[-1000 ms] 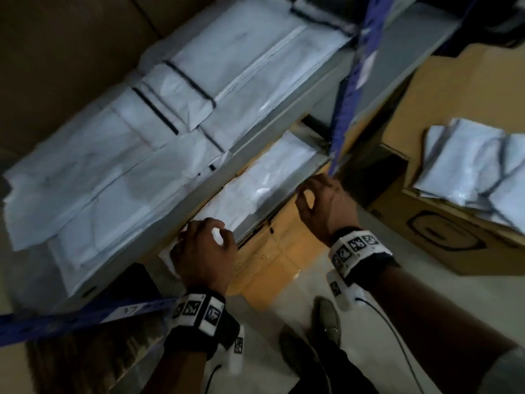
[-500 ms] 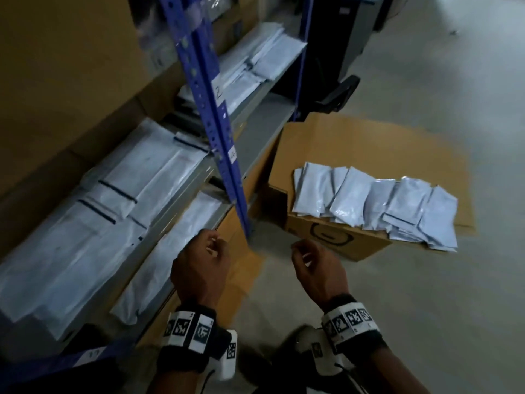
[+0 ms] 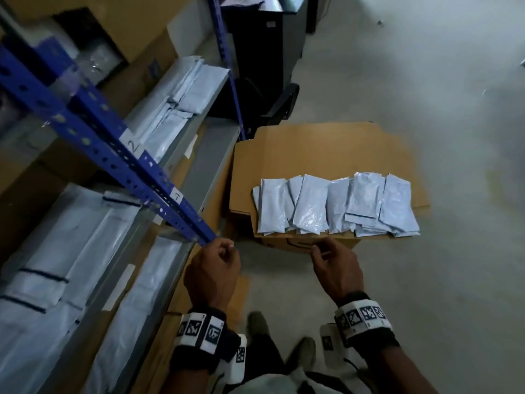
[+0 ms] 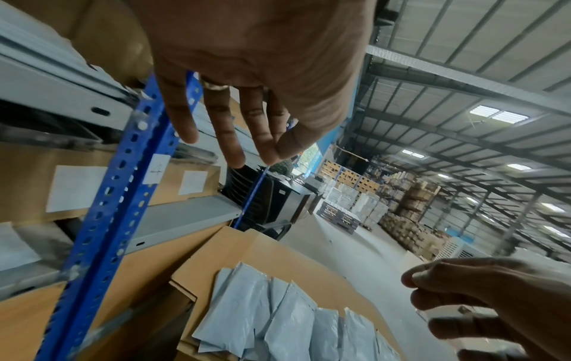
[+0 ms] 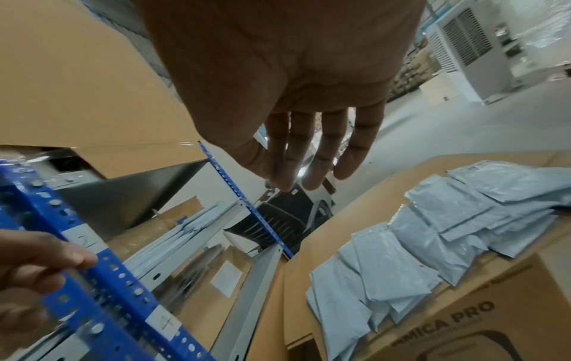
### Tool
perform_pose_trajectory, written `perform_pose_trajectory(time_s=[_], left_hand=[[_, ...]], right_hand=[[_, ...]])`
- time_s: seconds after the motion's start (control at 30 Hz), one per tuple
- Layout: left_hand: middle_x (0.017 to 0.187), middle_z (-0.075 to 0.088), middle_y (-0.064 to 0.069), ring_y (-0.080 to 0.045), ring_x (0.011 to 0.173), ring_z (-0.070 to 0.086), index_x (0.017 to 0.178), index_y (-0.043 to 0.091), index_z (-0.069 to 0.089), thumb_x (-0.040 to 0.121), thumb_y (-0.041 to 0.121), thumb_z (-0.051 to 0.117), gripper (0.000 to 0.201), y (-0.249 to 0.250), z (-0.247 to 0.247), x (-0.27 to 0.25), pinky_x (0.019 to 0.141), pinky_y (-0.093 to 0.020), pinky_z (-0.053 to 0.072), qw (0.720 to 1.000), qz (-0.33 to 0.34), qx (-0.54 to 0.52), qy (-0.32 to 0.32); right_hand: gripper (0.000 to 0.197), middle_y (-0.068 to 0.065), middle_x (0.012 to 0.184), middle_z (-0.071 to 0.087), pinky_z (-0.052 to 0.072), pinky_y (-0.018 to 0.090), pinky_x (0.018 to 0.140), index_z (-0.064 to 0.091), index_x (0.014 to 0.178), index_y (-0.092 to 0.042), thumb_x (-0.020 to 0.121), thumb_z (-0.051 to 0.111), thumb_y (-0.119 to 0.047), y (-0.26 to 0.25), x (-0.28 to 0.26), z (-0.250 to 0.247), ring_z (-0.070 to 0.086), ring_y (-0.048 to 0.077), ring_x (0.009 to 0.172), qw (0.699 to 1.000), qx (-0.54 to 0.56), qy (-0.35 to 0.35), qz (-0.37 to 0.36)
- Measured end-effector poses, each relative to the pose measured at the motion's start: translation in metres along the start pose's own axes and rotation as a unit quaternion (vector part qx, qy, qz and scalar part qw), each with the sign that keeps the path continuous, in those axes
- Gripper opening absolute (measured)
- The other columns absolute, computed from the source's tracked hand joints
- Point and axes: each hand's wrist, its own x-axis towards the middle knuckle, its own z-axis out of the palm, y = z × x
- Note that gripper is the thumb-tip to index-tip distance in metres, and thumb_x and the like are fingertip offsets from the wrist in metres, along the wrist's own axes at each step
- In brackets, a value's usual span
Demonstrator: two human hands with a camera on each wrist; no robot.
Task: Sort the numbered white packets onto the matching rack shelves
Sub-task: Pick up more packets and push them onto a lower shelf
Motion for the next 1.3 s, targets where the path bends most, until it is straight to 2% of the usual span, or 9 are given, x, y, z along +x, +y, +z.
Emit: perform_pose_trajectory(time_s=[0.2, 0.4, 0.53, 0.7, 0.83, 0.93, 1.03, 1.13, 1.3], left_hand=[[0.084, 0.071, 0.01, -0.019, 0.078, 0.065, 0.087, 0.031, 0.068, 0.089, 0.03, 0.066, 0.003, 0.013, 0.039, 0.046, 0.062, -0.027, 0.044, 0.999, 0.0, -0.001, -0.052], [0.083, 0.072, 0.008, -0.025, 0.081, 0.066, 0.086, 0.029, 0.068, 0.087, 0.032, 0.062, 0.007, 0.026, 0.082, 0.116, 0.063, -0.032, 0.052, 0.996, 0.014, -0.021, -0.089], [0.082, 0.073, 0.003, -0.026, 0.079, 0.065, 0.082, 0.024, 0.069, 0.084, 0.026, 0.065, 0.005, 0.043, 0.107, 0.162, 0.06, -0.027, 0.037, 0.994, 0.039, -0.028, -0.094], [0.081, 0.069, 0.007, -0.02, 0.074, 0.057, 0.081, 0.027, 0.066, 0.086, 0.029, 0.062, 0.006, 0.054, 0.124, 0.203, 0.06, -0.026, 0.036, 0.991, 0.044, 0.008, -0.124], [0.079, 0.067, 0.01, -0.018, 0.071, 0.056, 0.082, 0.026, 0.066, 0.084, 0.028, 0.063, 0.004, 0.054, 0.154, 0.226, 0.058, -0.026, 0.038, 0.987, 0.036, 0.035, -0.155], [0.086, 0.07, 0.008, -0.022, 0.08, 0.064, 0.088, 0.027, 0.068, 0.082, 0.026, 0.06, 0.01, 0.055, 0.181, 0.236, 0.063, -0.028, 0.044, 0.977, 0.026, 0.048, -0.206], [0.093, 0.071, 0.01, -0.022, 0.088, 0.065, 0.093, 0.029, 0.067, 0.083, 0.029, 0.061, 0.012, 0.062, 0.195, 0.239, 0.068, -0.027, 0.045, 0.959, 0.008, 0.088, -0.268], [0.101, 0.069, 0.004, -0.022, 0.096, 0.063, 0.1, 0.027, 0.063, 0.085, 0.03, 0.068, 0.016, 0.07, 0.204, 0.246, 0.073, -0.027, 0.043, 0.94, -0.034, 0.116, -0.318], [0.132, 0.058, -0.006, -0.032, 0.118, 0.056, 0.135, 0.023, 0.046, 0.083, 0.04, 0.073, 0.061, 0.063, 0.242, 0.265, 0.093, -0.04, 0.048, 0.92, -0.103, 0.168, -0.339]], right_hand=[[0.004, -0.018, 0.074, 0.066, 0.053, 0.031, 0.068, 0.067, 0.088, -0.038, 0.091, 0.065, -0.037, 0.022, 0.027, 0.005, 0.068, 0.01, 0.075, 0.998, -0.008, 0.012, 0.067], [0.009, -0.015, 0.079, 0.065, 0.045, 0.029, 0.07, 0.071, 0.095, -0.033, 0.093, 0.064, -0.038, 0.017, 0.085, -0.007, 0.068, 0.013, 0.079, 0.991, -0.038, 0.051, 0.114], [0.009, -0.017, 0.076, 0.065, 0.048, 0.031, 0.072, 0.069, 0.091, -0.033, 0.092, 0.063, -0.04, 0.018, 0.115, -0.005, 0.068, 0.014, 0.078, 0.984, -0.037, 0.081, 0.153], [0.008, -0.017, 0.077, 0.065, 0.052, 0.033, 0.075, 0.07, 0.091, -0.033, 0.092, 0.064, -0.039, 0.021, 0.144, 0.008, 0.069, 0.015, 0.079, 0.98, -0.036, 0.068, 0.184], [0.008, -0.015, 0.08, 0.068, 0.047, 0.03, 0.072, 0.07, 0.091, -0.032, 0.092, 0.064, -0.037, 0.031, 0.176, 0.021, 0.068, 0.012, 0.079, 0.979, -0.04, 0.039, 0.196], [0.01, -0.013, 0.087, 0.069, 0.046, 0.03, 0.074, 0.071, 0.096, -0.031, 0.094, 0.062, -0.036, 0.046, 0.201, 0.03, 0.067, 0.011, 0.082, 0.979, -0.035, 0.0, 0.201], [0.016, -0.012, 0.095, 0.071, 0.049, 0.032, 0.078, 0.068, 0.106, -0.032, 0.094, 0.06, -0.039, 0.062, 0.224, 0.036, 0.067, 0.013, 0.086, 0.977, -0.021, -0.03, 0.208], [0.026, -0.006, 0.101, 0.071, 0.053, 0.037, 0.082, 0.061, 0.119, -0.028, 0.095, 0.06, -0.036, 0.078, 0.251, 0.048, 0.067, 0.017, 0.089, 0.974, 0.018, -0.044, 0.221], [0.039, 0.0, 0.113, 0.068, 0.052, 0.041, 0.087, 0.056, 0.129, -0.022, 0.092, 0.062, -0.034, 0.101, 0.291, 0.085, 0.065, 0.024, 0.102, 0.973, 0.024, -0.074, 0.219]])
